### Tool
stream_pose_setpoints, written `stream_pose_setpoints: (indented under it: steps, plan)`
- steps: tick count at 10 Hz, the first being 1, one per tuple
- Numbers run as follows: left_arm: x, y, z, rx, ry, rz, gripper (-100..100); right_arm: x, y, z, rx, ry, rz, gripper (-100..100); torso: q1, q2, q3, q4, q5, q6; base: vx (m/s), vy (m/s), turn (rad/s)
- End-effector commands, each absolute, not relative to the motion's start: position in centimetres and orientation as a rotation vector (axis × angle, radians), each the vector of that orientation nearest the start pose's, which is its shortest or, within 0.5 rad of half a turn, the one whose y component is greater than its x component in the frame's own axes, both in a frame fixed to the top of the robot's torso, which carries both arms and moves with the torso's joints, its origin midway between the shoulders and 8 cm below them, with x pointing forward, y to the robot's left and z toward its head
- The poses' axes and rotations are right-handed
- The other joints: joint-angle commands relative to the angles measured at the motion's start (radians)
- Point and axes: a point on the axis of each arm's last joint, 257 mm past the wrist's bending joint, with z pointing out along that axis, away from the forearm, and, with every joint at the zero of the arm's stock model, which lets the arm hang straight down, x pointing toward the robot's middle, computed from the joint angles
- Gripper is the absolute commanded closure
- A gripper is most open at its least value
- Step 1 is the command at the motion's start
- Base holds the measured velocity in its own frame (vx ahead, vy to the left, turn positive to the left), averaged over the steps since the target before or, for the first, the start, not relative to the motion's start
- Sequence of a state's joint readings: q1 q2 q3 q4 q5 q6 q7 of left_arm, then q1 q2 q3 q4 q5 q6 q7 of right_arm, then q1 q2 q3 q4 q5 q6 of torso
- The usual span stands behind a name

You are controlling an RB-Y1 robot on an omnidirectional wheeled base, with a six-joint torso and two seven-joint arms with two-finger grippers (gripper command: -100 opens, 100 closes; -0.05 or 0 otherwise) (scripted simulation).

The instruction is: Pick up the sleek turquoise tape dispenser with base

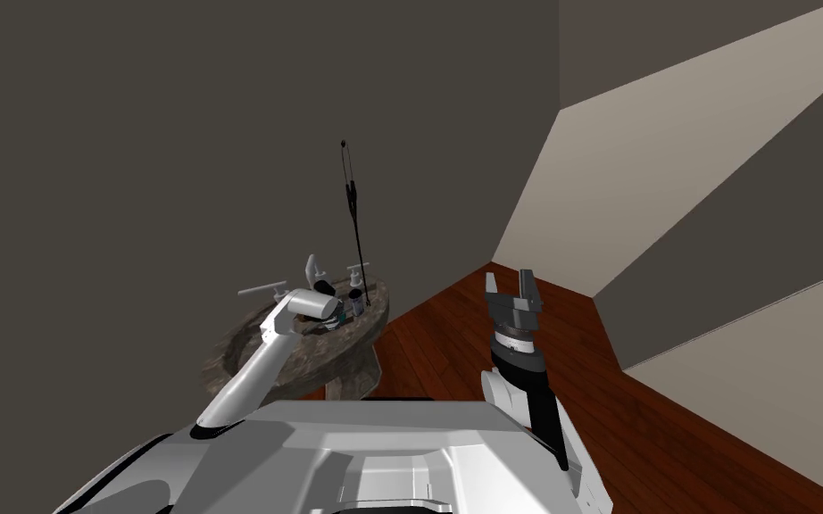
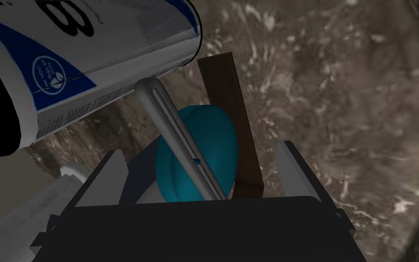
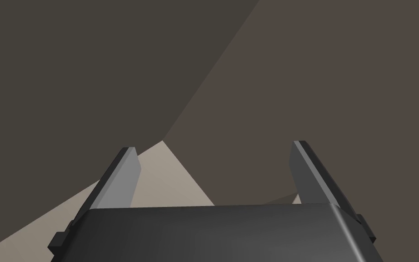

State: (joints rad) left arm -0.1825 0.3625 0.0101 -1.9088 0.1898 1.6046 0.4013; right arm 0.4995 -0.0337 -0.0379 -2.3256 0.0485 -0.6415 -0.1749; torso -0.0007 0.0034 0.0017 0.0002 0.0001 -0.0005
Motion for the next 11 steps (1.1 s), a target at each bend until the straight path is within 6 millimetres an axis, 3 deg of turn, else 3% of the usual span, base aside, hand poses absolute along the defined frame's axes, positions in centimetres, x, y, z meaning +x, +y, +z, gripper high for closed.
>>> stream_pose_setpoints:
  steps: [1, 2, 5, 6, 9, 10, 11]
  plan:
    - [43.2, 32.2, -31.2, -2.182, 1.642, -0.377, -100, 30.8, -27.0, 6.8, 0.498, 0.511, 1.447, 0, 0.0, 0.0, 0.0, 0.0, 0.0, 0.0, -0.005, -0.007, 0.028]
    - [45.1, 32.9, -29.8, -2.133, 1.656, -0.423, -100, 30.8, -27.0, 6.8, 0.498, 0.511, 1.447, 0, 0.001, -0.003, -0.002, -0.001, 0.0, 0.0, -0.09, -0.025, -0.255]
    - [44.3, 34.4, -32.5, -2.19, 1.65, -0.347, -100, 30.8, -27.0, 6.8, 0.498, 0.511, 1.447, 0, 0.0, -0.001, -0.001, 0.0, 0.0, 0.0, -0.043, -0.024, -0.048]
    - [46.4, 35.2, -31.2, -2.148, 1.652, -0.397, -100, 30.8, -27.0, 6.8, 0.498, 0.511, 1.447, 0, 0.001, -0.003, -0.002, -0.001, 0.0, 0.0, -0.063, -0.042, -0.303]
    - [45.3, 36.9, -33.5, -2.206, 1.643, -0.32, -100, 30.8, -27.0, 6.8, 0.498, 0.511, 1.447, 0, 0.001, -0.001, -0.001, 0.0, 0.0, 0.0, -0.052, -0.02, -0.032]
    - [47.2, 38.1, -32.1, -2.174, 1.635, -0.368, -100, 30.8, -27.0, 6.8, 0.498, 0.511, 1.447, 0, 0.001, -0.003, -0.002, -0.001, 0.001, 0.0, -0.082, -0.032, -0.271]
    - [47.0, 38.9, -32.7, -2.186, 1.625, -0.351, -100, 30.8, -27.0, 6.8, 0.498, 0.511, 1.447, 0, 0.0, -0.001, -0.001, -0.001, 0.0, 0.001, -0.089, -0.043, -0.172]
